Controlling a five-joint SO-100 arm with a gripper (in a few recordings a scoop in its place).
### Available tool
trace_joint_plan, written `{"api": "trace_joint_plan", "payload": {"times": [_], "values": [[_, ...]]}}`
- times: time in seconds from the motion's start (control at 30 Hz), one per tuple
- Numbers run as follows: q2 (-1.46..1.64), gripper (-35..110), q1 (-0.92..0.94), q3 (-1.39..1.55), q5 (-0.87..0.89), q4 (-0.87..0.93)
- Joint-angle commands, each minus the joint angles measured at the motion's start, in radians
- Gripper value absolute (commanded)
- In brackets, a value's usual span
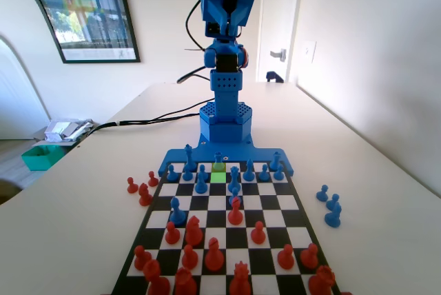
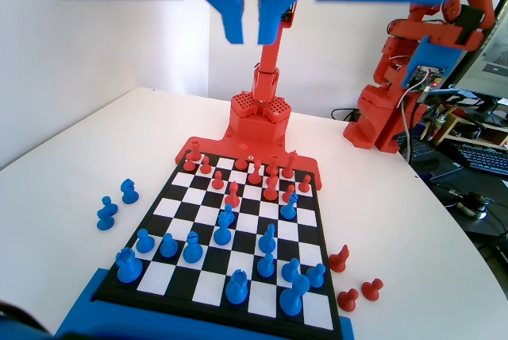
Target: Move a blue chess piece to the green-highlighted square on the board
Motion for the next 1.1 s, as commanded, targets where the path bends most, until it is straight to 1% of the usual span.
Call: {"api": "trace_joint_plan", "payload": {"times": [0.0,1.07], "values": [[0.023,6,0.014,0.000,-0.014,-0.015],[0.023,6,0.002,0.000,-0.012,-0.014]]}}
